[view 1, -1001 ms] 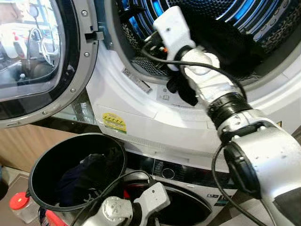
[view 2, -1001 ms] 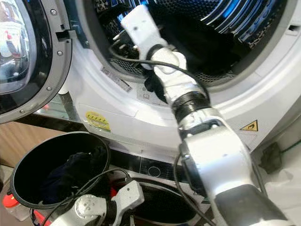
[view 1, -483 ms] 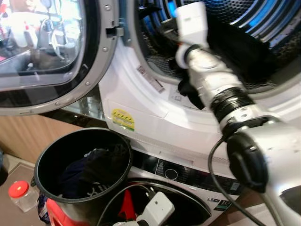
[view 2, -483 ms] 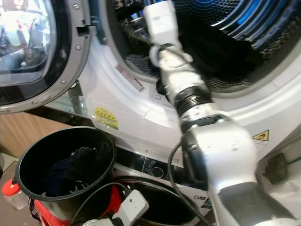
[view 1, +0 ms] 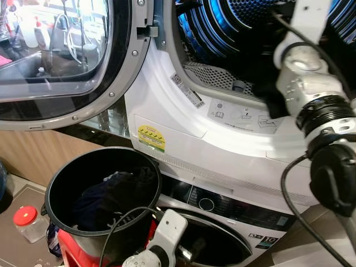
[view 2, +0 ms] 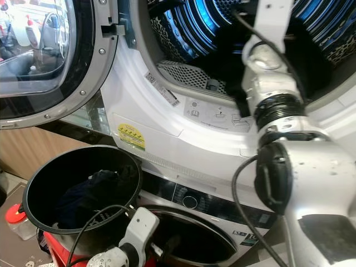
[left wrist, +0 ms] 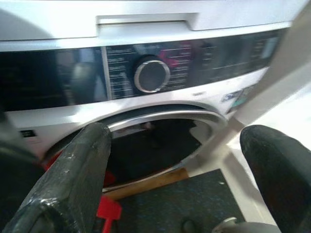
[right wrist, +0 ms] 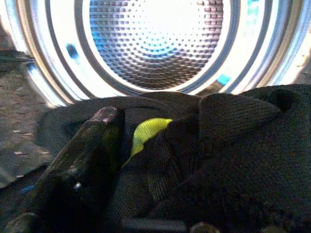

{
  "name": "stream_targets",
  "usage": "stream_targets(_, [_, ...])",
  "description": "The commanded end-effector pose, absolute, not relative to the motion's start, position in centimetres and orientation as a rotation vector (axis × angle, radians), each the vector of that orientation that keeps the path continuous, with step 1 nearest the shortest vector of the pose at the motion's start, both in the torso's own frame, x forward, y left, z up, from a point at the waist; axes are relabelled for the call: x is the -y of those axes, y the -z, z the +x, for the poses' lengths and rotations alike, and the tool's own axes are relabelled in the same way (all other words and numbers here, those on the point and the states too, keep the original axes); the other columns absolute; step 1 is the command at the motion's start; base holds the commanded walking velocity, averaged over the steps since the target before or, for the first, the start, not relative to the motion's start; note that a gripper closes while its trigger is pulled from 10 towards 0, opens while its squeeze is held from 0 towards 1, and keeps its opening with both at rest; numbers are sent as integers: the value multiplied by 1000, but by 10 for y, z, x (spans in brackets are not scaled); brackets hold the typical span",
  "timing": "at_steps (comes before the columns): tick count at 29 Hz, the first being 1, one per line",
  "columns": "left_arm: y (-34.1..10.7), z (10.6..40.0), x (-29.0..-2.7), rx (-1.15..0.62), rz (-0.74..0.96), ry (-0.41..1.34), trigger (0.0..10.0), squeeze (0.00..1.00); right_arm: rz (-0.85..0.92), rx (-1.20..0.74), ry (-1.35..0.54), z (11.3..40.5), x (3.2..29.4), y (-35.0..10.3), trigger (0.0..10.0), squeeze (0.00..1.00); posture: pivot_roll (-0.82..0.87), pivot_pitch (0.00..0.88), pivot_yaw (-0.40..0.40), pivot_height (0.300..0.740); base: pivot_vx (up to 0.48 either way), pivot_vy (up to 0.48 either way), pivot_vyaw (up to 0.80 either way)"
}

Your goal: Clothes washing

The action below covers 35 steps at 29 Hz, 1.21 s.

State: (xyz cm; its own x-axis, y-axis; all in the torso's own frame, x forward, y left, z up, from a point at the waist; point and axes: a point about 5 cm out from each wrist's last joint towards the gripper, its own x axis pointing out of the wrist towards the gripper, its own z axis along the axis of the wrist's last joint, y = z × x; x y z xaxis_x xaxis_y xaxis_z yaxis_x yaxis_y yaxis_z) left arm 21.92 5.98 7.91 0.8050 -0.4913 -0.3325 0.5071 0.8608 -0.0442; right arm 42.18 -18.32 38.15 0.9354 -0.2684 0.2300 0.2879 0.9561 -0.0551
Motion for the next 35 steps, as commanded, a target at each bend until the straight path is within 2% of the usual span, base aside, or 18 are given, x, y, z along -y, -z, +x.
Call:
stream_targets(1, [-84,222,-61,-314,41,506,10000,0,-105,181,237,424,180,-374,10000,0,308,104,-111,740,0,0,0])
stream_targets(5, [-84,225,-58,-313,48,512,10000,0,-113,166,129,427,162,-368,10000,0,298,102,-108,740,0,0,0])
stream_targets(7, [-87,226,-52,-304,36,535,10000,0,-149,157,13,429,139,-360,10000,0,288,99,-104,740,0,0,0])
stream_targets(10, [-87,226,-50,-304,35,538,10000,0,-129,143,-7,430,133,-353,10000,0,284,92,-102,740,0,0,0])
stream_targets(19, [-89,224,-48,-281,64,600,10000,0,139,237,-45,427,141,-369,10000,0,275,55,-73,740,0,0,0])
stream_targets(28, [-90,227,-45,-274,70,635,10000,0,96,265,-104,425,145,-376,10000,0,214,57,-54,740,0,0,0])
stream_targets(35, [-91,230,-45,-271,73,653,10000,0,127,294,-186,423,154,-378,10000,0,170,55,-36,740,0,0,0])
